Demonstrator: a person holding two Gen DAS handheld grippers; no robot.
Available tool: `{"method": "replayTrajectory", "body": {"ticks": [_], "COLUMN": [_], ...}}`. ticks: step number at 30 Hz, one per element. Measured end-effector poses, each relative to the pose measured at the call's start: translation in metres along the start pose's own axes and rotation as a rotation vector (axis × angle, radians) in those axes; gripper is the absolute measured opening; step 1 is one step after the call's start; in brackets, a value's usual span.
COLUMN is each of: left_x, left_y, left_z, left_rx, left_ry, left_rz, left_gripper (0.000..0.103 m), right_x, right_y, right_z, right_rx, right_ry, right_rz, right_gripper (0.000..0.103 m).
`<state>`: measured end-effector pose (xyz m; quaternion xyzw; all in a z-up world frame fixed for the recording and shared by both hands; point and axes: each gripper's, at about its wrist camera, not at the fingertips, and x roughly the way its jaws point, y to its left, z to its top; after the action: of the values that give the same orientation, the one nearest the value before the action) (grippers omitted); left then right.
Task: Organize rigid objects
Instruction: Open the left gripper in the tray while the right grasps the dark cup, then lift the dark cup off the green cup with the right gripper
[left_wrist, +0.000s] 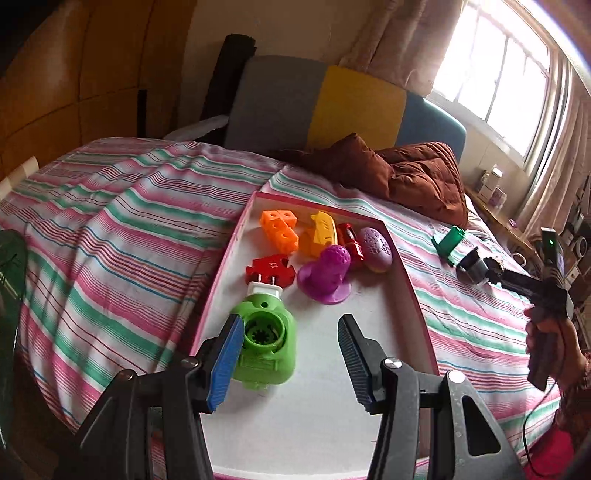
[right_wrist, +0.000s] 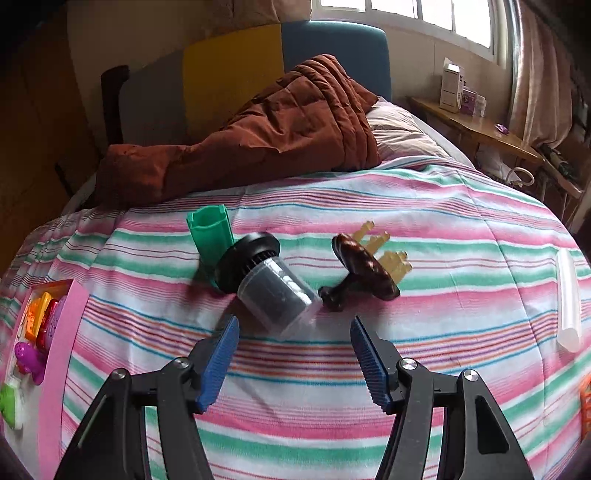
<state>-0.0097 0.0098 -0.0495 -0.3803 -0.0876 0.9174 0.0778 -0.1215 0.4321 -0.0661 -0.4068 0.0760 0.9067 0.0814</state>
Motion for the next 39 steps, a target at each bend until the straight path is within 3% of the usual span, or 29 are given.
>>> {"method": "replayTrajectory", "body": {"ticks": [10, 15, 30, 39], "left_x": [0.003, 0.005, 0.002, -0.003], "left_y": [-0.016, -0.025, -0.026, -0.026], "left_z": [-0.004, -0.004, -0.007, -0.009], "left_rx": [0.023, 0.039, 0.020, 0.018], "left_ry": [0.033, 0.041, 0.033, 0.024], "left_rz": [-0.034, -0.049, -0.068, -0.077], "left_gripper": [0.054, 0.054, 0.054, 0.054], "right_x": [0.037, 0.038, -0.033, -0.033], "right_y": [-0.005, -0.001, 0.011, 0.037], "right_z": [0.015, 0.012, -0.016, -0.017], "right_rx": [0.043, 0.033, -0.021, -0.050], "right_ry": [0.069, 0.096, 0.065, 0.054], "right_rz": [0.075, 0.115, 0.190, 0.193], "right_gripper": [0.064, 0.047, 0.044, 0.043]}}
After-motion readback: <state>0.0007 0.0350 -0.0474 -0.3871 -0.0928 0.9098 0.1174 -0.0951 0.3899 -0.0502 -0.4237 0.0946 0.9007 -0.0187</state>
